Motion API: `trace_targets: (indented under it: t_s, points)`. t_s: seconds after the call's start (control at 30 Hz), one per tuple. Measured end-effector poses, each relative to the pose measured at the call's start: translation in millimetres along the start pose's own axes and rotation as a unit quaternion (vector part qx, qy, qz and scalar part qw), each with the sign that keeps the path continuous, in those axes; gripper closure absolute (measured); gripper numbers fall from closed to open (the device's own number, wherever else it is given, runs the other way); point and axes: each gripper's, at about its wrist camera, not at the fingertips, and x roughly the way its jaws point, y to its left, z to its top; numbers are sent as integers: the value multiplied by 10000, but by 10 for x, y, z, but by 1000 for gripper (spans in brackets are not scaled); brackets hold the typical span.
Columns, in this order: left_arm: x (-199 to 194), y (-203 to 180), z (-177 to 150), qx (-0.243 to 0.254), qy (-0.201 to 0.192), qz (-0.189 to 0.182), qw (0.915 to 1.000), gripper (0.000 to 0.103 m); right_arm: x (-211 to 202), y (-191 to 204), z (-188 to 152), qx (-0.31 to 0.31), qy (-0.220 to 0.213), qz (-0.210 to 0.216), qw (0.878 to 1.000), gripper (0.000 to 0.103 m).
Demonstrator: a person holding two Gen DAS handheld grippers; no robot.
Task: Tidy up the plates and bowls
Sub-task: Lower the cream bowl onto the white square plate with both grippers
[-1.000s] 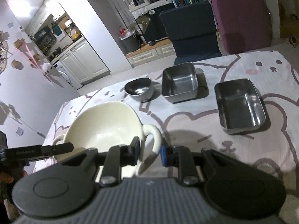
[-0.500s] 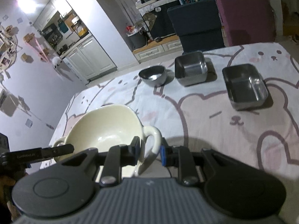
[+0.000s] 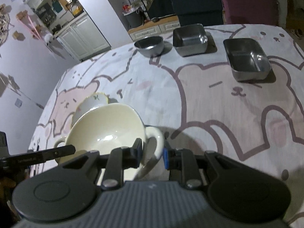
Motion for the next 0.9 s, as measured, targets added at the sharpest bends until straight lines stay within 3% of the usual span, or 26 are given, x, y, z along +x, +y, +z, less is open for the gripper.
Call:
trace_targets:
  t_s: [0.37, 0.9]
  points:
    - [163, 216, -123, -73, 287, 316, 9991, 78, 203, 142, -120, -324, 346, -123, 9988, 77]
    - [311, 206, -154, -27, 442, 286, 9986, 76, 192, 153, -116, -380, 418, -271, 9980, 77]
